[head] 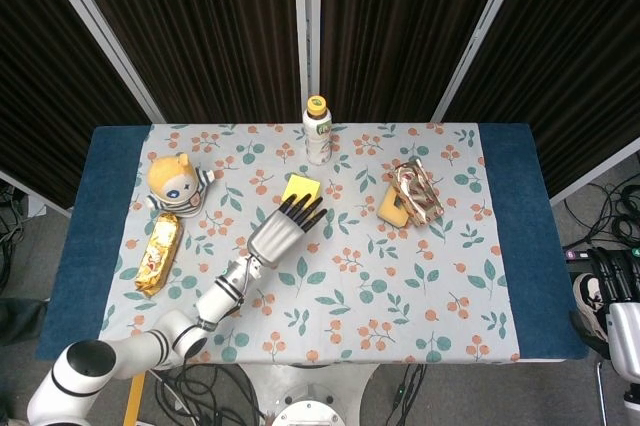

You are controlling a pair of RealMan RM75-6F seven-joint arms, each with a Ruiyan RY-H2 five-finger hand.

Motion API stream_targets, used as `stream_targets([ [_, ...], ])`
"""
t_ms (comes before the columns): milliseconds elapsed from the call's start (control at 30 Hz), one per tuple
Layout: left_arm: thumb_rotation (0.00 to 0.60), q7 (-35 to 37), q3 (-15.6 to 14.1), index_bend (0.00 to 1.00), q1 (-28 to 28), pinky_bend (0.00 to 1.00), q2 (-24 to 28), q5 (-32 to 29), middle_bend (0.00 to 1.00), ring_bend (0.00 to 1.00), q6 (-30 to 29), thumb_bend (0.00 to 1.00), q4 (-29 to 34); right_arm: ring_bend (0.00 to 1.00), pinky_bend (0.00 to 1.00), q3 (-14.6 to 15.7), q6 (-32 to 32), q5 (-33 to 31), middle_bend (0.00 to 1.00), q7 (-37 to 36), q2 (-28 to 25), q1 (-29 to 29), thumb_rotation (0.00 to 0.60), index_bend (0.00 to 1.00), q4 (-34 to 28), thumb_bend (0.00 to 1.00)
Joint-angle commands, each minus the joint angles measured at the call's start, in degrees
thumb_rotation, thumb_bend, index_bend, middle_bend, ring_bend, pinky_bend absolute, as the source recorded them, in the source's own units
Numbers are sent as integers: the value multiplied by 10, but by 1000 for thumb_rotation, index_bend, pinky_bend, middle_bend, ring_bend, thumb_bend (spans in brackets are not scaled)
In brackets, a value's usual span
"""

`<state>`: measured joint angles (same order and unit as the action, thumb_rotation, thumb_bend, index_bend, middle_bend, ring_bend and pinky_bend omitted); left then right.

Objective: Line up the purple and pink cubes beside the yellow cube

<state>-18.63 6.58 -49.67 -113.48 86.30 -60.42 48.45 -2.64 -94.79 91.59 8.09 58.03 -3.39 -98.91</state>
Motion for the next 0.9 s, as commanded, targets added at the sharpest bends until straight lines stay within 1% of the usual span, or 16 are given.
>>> stream_targets([
  [33, 600, -1, -3, 73, 16, 164, 28, 2, 0, 1, -22, 0, 53, 0, 121, 0, -2, 2, 79, -1, 0, -1, 600, 58, 0, 164],
  [100, 600, 0, -6, 72, 31, 164, 52, 5, 0, 1, -44, 0, 93, 0, 121, 0, -3, 4, 79, -3, 0, -1, 600, 58, 1, 165],
  [167, 600, 7, -9, 72, 55, 164, 93, 3, 0, 1, -69, 0, 152, 0, 121, 1, -4, 3, 79, -6, -1, -2, 600, 58, 2, 165],
  [233, 600, 9, -11, 72, 86, 164, 145, -12, 0, 1, -89, 0, 219, 0, 121, 1, 0, -1, 79, -12, -1, -1, 600, 58, 6, 164],
  [333, 600, 19, -13, 73, 133, 165, 216, -34, 0, 1, -129, 0, 293, 0, 121, 1, 10, -6, 79, -21, 0, 3, 600, 58, 13, 165],
  [467, 600, 24, -26, 73, 189, 164, 302, -61, 0, 1, -161, 39, 360, 0, 121, 0, 31, -9, 79, -34, 7, 15, 600, 58, 24, 166],
  [533, 600, 34, -33, 73, 218, 164, 342, -68, 0, 1, -185, 46, 383, 0, 121, -2, 43, -9, 80, -38, 10, 24, 600, 58, 29, 167],
  [633, 600, 56, -45, 73, 259, 164, 384, -69, 0, 1, -220, 48, 392, 0, 114, -5, 58, -12, 80, -39, 15, 34, 600, 58, 37, 174],
  [700, 600, 74, -54, 73, 280, 164, 407, -69, 0, 1, -231, 47, 394, 0, 76, -6, 64, -15, 80, -36, 18, 39, 600, 58, 39, 174],
  [733, 600, 87, -59, 73, 293, 164, 419, -70, 0, 1, -238, 45, 395, 0, 37, -8, 68, -18, 79, -33, 20, 42, 600, 58, 40, 173],
  [800, 600, 106, -67, 73, 313, 164, 433, -69, 0, 1, -251, 39, 394, 0, 2, -10, 74, -22, 75, -27, 23, 46, 600, 58, 41, 175],
  [900, 600, 118, -77, 73, 342, 164, 447, -62, 0, 2, -274, 32, 390, 0, 0, -12, 81, -25, 71, -19, 29, 52, 600, 58, 42, 173],
])
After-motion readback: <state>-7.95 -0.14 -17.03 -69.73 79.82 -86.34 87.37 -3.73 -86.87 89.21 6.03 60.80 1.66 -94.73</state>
